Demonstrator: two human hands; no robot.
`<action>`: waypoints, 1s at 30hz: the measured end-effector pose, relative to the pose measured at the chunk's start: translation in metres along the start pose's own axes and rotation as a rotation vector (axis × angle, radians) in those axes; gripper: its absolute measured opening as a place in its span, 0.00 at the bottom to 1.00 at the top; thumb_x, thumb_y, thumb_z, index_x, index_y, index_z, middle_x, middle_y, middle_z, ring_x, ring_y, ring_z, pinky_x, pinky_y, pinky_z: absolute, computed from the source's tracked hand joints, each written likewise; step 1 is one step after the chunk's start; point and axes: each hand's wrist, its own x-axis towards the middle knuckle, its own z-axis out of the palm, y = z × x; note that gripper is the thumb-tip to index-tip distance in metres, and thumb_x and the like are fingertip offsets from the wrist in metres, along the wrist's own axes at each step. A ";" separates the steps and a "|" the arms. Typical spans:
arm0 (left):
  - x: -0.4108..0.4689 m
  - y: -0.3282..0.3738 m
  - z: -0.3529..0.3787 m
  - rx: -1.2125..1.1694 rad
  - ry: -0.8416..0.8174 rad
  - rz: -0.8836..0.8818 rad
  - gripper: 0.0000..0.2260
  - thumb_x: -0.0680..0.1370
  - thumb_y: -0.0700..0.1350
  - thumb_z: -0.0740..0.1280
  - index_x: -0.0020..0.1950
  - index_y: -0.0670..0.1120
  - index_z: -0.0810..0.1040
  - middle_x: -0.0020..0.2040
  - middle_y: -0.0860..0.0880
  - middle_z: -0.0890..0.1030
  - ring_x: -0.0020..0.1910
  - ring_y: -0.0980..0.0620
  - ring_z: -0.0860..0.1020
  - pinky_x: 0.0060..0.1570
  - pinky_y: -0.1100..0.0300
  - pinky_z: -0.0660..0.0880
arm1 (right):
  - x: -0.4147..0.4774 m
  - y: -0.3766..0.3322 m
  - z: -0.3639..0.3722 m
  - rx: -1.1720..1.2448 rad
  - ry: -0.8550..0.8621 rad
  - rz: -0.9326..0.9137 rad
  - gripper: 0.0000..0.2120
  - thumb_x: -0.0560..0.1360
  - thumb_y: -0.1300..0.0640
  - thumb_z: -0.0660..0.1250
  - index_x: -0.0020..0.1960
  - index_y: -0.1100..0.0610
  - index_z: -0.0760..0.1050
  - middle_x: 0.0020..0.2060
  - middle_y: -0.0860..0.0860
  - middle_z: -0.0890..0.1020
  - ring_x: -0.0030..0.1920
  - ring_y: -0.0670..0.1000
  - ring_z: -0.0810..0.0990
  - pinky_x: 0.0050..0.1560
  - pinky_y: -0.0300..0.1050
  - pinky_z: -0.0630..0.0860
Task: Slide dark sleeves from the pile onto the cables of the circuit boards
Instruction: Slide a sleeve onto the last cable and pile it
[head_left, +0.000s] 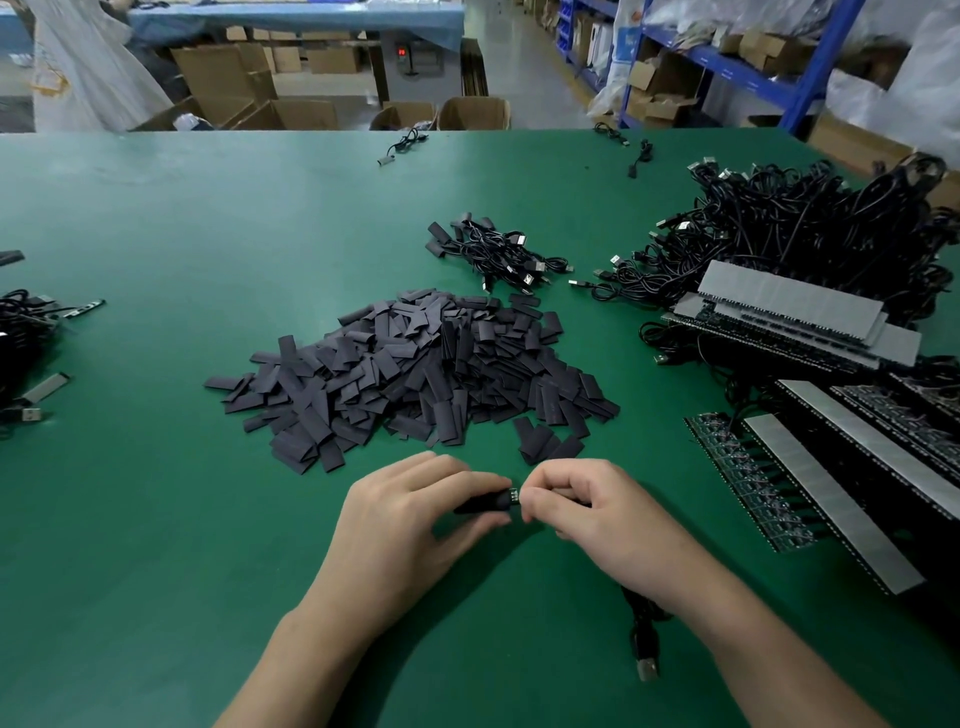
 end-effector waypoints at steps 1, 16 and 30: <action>0.000 0.000 0.001 -0.015 0.012 -0.008 0.09 0.79 0.55 0.73 0.54 0.52 0.85 0.45 0.59 0.83 0.42 0.57 0.80 0.41 0.57 0.79 | 0.000 0.000 0.000 0.025 -0.006 -0.001 0.14 0.74 0.39 0.64 0.42 0.48 0.79 0.29 0.44 0.69 0.33 0.50 0.64 0.35 0.48 0.60; -0.001 0.003 0.000 -0.138 0.013 -0.081 0.11 0.79 0.55 0.71 0.53 0.50 0.86 0.45 0.59 0.84 0.42 0.61 0.81 0.43 0.63 0.78 | 0.001 0.001 0.001 0.005 -0.013 -0.040 0.15 0.76 0.40 0.64 0.44 0.51 0.79 0.28 0.42 0.71 0.31 0.45 0.65 0.33 0.41 0.62; 0.002 0.006 -0.003 -0.159 0.066 -0.146 0.14 0.76 0.56 0.74 0.55 0.50 0.87 0.46 0.59 0.84 0.44 0.60 0.82 0.46 0.60 0.79 | 0.001 -0.001 -0.002 0.083 -0.015 -0.034 0.13 0.77 0.41 0.64 0.45 0.49 0.80 0.28 0.42 0.72 0.32 0.47 0.67 0.37 0.47 0.66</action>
